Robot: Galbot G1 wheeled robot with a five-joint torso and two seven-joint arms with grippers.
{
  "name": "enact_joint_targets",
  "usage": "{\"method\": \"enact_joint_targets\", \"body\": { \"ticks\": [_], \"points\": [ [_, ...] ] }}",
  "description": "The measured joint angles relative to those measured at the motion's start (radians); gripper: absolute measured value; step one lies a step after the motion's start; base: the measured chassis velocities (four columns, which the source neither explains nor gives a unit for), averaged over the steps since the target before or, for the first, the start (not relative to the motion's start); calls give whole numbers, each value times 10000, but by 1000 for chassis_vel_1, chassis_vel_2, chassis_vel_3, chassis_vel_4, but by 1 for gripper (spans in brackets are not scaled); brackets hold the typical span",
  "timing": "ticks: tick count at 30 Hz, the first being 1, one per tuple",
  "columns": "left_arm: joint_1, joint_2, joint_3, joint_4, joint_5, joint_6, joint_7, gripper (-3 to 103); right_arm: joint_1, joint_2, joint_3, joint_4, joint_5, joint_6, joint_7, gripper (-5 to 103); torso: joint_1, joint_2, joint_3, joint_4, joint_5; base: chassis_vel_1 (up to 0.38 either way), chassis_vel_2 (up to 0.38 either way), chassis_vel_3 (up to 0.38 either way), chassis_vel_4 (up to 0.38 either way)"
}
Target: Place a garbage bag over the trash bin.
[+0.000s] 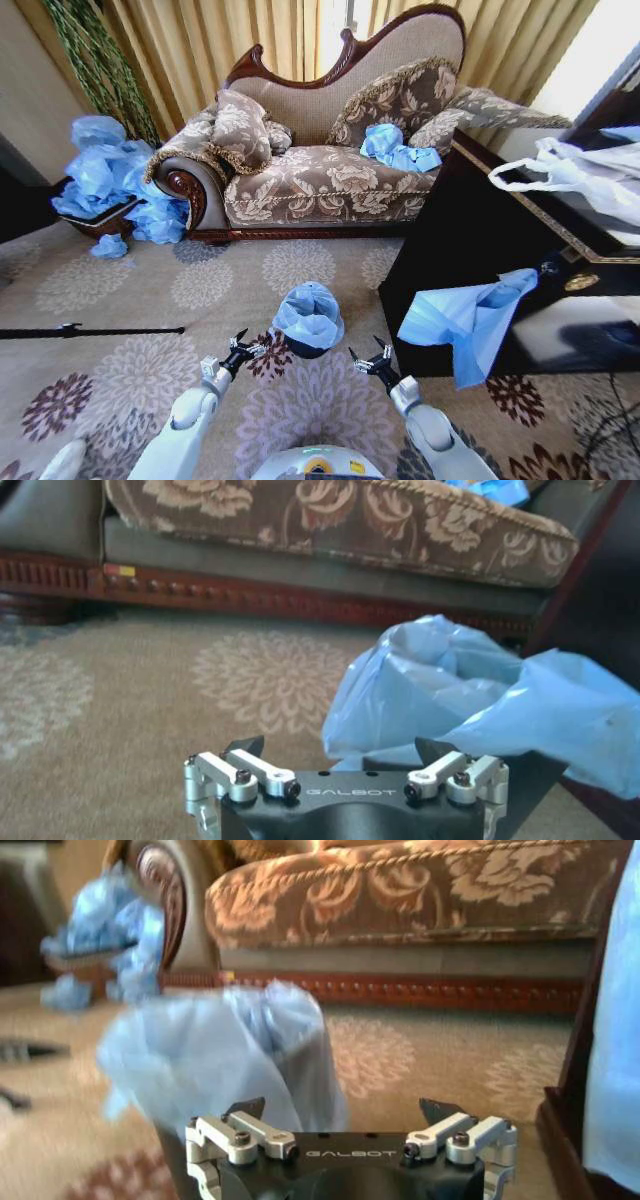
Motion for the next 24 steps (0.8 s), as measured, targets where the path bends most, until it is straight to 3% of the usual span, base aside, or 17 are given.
{"method": "enact_joint_targets", "body": {
  "ticks": [1,7,9,11,13,17,19,20,24],
  "points": [
    [0,0,0,0,0,0,0,100,0,0,0,0,0,0,0,100,0,0,0,0,0,0,0,0,0],
    [59,-28,117,-883,700,-61,-34,100,220,151,-863,1802,2341,-1502,1114,100,0,0,0,0,0,0,0,0,0],
    [46,-30,144,-939,769,-56,-34,100,309,185,-981,1876,2540,-1614,1222,100,0,0,0,0,-1,0,0,0,0],
    [-26,-49,280,-1087,988,-29,-18,100,711,334,-1539,1980,3277,-2025,1669,92,1,0,1,1,0,0,0,0,0],
    [-42,-56,318,-1108,1017,-11,-16,100,810,369,-1681,1966,3398,-2112,1743,92,1,0,1,0,0,0,0,0,0],
    [-71,-98,424,-1118,1126,21,1,100,1280,537,-2058,1190,3410,-2190,1778,71,1,0,1,0,1,0,0,0,0],
    [-70,-101,429,-1118,1127,22,3,100,1354,554,-2066,1051,3412,-2188,1775,71,1,0,1,0,2,0,0,0,0],
    [-66,-108,433,-1118,1127,23,10,100,1464,570,-2064,812,3412,-2178,1757,60,1,0,1,1,1,0,0,0,0],
    [-75,-127,433,-1078,1116,24,23,100,1561,557,-2025,509,3281,-2122,1711,49,1,-1,1,-1,1,0,0,0,0]
  ]
}}
